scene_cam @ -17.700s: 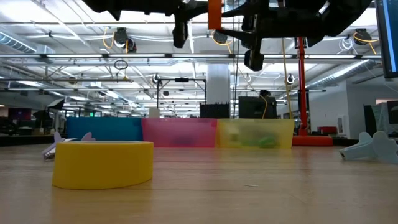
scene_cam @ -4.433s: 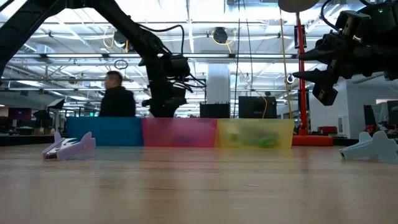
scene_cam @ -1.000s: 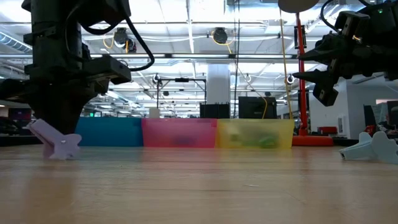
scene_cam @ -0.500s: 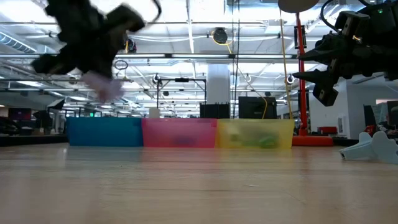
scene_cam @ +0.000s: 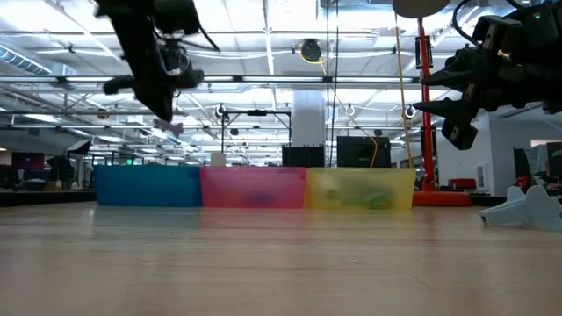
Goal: Pick and place Stapler, Stapler remover, tape
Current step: Put the purple staple remover into the blue bin, then put the light blue staple remover into the blue bin
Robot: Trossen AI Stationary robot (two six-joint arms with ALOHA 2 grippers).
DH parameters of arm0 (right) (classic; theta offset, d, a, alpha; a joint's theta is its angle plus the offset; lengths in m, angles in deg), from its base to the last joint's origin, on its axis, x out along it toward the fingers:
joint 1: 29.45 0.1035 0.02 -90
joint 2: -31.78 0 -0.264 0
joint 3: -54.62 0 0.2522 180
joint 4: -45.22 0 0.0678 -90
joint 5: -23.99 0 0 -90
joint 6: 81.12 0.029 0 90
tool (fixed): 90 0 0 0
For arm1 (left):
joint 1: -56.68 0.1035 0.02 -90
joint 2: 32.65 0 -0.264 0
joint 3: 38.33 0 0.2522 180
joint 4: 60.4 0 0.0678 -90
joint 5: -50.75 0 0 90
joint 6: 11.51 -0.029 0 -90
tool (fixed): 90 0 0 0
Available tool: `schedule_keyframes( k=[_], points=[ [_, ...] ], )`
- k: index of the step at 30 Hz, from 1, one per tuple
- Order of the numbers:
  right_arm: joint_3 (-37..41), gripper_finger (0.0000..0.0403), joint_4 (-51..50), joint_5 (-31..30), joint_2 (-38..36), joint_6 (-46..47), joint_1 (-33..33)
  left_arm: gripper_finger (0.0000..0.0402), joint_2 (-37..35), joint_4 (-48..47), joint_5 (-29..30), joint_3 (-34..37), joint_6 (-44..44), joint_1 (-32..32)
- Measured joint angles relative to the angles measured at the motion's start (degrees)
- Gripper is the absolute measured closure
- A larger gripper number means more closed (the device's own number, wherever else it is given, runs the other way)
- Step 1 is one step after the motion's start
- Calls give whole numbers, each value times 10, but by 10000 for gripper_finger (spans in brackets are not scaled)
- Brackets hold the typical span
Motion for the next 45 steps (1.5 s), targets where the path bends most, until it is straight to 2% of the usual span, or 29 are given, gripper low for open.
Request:
schedule_keyframes(
  k=[4, 8, 15, 20, 24, 29, 33, 35, 39, 42, 45],
  points=[
    [0, 248, 0, -1, 0, 0, 0, 401, 41, 77, -12, 0, -120, 108],
    [0, 248, 0, -1, 0, 0, 0, 401, 100, 139, -80, 0, -199, 185],
    [0, 248, 0, -1, 0, 0, 0, 401, 198, 227, -136, 0, -235, 246],
    [0, 248, 0, -2, 0, 0, 0, 394, 234, 250, -173, 0, -247, 267],
    [0, 248, 0, -2, 0, 0, 0, 382, 247, 248, -172, 0, -251, 280],
    [0, 248, 0, -1, 0, 0, 0, 362, 248, 252, -197, 0, -272, 289],
    [0, 248, 0, -1, 0, 0, 0, 323, 240, 257, -204, 0, -282, 289],
    [0, 248, 0, 0, 0, 3, 0, 302, 227, 257, -228, 0, -284, 289],
    [0, 248, 5, 0, 0, 36, 0, 271, 174, 259, -298, 0, -284, 282],
    [0, 248, 20, 5, 0, 58, 0, 265, 119, 258, -345, 0, -283, 250],
    [0, 248, 47, 62, 0, 57, 6, 268, 70, 248, -364, 0, -304, 197]
  ],
)
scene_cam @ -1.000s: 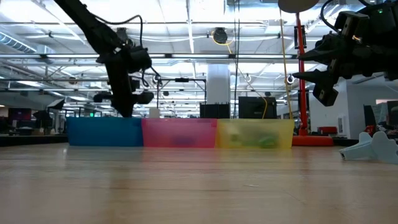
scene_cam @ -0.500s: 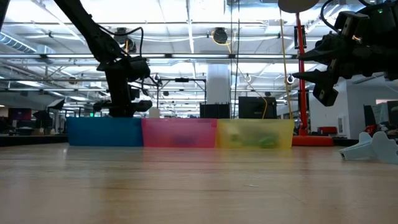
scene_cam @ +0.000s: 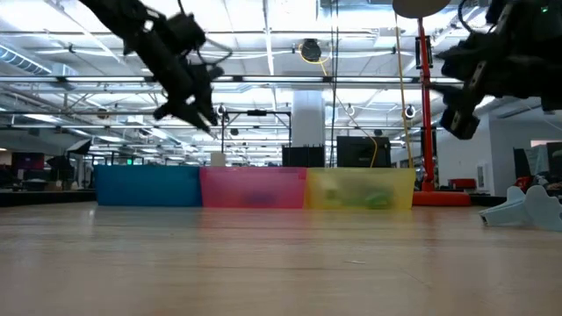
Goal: Pick and place Stapler, Stapler remover, tape
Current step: Put the light blue staple remover into the blue bin
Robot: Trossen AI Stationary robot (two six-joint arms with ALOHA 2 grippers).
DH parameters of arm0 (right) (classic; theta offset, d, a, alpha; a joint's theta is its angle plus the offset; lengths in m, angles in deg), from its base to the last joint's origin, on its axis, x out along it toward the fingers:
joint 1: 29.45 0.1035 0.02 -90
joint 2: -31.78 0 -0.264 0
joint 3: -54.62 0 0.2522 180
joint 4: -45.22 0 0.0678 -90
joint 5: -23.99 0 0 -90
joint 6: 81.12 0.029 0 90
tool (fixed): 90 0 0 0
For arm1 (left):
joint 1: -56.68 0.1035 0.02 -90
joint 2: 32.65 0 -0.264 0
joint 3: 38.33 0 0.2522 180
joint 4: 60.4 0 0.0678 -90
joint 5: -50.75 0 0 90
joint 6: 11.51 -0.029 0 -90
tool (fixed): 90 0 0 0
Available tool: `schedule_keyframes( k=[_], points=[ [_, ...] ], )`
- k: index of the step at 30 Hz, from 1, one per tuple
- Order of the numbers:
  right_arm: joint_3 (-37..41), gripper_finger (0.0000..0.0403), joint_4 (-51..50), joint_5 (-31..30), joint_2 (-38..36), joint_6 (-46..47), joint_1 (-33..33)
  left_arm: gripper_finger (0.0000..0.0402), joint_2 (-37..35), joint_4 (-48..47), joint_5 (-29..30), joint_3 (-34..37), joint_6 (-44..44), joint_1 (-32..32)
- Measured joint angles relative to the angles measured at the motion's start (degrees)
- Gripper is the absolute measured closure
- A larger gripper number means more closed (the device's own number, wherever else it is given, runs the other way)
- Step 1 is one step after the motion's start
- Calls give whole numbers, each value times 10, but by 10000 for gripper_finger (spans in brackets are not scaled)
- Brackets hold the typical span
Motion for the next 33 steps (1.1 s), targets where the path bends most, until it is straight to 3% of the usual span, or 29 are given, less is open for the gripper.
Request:
schedule_keyframes(
  k=[4, 8, 14, 18, 22, 28, 33],
  points=[
    [0, 248, 63, 42, 0, 5, 30, 276, -51, 2, -6, 16, 3, -80],
    [-13, 249, 85, 27, 0, 3, 74, 283, -100, 44, -15, 66, 37, -161],
    [-77, 273, 43, -18, 16, -53, 124, 286, -185, 244, 8, 199, 112, -288],
    [-156, 288, -54, -20, 46, -123, 143, 286, -225, 340, 105, 282, 155, -379],
    [-243, 298, -194, -20, 94, -192, 161, 286, -249, 372, 188, 336, 199, -463],
    [-354, 305, -473, -27, 190, -273, 194, 286, -257, 369, 283, 364, 227, -555],
    [-382, 305, -654, -66, 267, -295, 231, 286, -257, 352, 327, 372, 233, -590]
  ],
)
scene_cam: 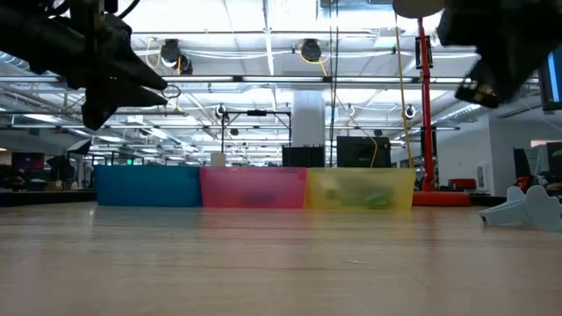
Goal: Pick and place Stapler, Stapler remover, tape
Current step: Put the light blue staple remover into the blue bin
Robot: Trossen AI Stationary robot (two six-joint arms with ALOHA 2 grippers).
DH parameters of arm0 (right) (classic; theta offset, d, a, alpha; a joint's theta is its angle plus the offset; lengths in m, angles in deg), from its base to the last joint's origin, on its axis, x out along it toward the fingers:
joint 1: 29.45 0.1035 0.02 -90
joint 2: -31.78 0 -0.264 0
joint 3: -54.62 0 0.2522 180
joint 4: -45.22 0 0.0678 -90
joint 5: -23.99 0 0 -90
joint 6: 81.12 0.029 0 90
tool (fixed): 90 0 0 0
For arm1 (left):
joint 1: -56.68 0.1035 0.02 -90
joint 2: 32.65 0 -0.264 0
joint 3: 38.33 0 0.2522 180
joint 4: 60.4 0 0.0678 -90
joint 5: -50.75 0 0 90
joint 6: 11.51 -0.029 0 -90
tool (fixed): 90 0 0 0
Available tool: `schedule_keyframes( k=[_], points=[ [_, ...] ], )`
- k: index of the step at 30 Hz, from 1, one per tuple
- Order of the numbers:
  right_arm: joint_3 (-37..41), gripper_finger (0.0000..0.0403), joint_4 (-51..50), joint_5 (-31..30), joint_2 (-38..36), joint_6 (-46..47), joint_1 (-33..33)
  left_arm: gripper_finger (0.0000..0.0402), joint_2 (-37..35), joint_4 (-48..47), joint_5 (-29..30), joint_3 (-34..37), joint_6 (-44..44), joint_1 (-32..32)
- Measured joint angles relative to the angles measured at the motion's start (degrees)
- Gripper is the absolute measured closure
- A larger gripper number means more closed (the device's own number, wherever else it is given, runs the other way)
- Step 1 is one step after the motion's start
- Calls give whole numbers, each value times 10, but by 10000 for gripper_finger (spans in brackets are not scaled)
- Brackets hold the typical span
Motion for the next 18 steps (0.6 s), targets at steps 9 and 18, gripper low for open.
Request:
schedule_keyframes(
  k=[9, 18],
  points=[
    [0, 305, -36, -14, 94, -54, 44, 286, 0, -10, 13, 3, 15, -5],
    [23, 305, 38, -59, 134, -119, 47, 286, 0, -14, 14, 3, 1, -5]
  ],
)
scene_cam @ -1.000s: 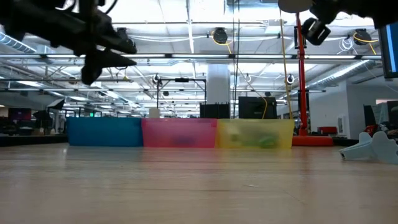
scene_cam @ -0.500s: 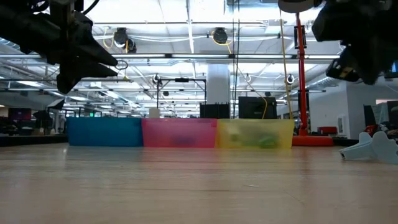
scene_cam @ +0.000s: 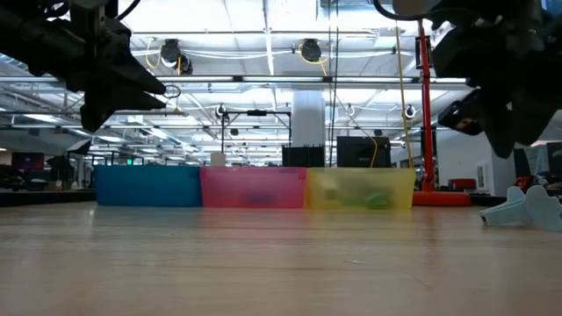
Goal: Pick and place Stapler, Stapler remover, tape
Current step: Put the light blue staple remover into the blue bin
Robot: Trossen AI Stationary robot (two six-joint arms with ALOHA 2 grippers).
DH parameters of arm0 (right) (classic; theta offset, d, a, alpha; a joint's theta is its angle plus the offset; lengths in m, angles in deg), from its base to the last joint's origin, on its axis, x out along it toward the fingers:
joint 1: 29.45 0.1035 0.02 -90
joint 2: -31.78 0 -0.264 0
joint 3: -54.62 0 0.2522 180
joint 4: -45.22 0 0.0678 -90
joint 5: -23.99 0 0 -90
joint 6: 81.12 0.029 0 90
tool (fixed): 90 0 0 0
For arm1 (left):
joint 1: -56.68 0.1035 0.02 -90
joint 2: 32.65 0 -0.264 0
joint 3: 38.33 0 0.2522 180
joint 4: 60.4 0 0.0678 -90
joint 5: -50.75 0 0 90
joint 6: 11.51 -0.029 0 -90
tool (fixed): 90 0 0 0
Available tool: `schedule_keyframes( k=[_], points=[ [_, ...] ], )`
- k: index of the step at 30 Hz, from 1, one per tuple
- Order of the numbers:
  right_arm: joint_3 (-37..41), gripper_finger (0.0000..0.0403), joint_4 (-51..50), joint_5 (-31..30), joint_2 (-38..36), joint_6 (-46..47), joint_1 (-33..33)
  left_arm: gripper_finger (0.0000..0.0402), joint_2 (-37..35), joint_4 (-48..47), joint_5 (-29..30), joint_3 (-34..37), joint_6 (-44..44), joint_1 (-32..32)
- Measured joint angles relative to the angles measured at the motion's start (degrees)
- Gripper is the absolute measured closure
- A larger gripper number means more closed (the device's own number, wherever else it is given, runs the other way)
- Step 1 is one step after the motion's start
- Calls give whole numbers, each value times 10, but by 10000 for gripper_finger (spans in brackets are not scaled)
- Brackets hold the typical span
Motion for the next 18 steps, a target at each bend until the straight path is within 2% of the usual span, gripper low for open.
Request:
schedule_keyframes(
  k=[3, 18],
  points=[
    [21, 305, 43, 1, 2, -1, 0, 286, 0, 0, 0, 0, 0, 0],
    [96, 305, 135, 1, 2, 27, 0, 286, 0, 1, 3, 0, 3, 0]
  ],
)
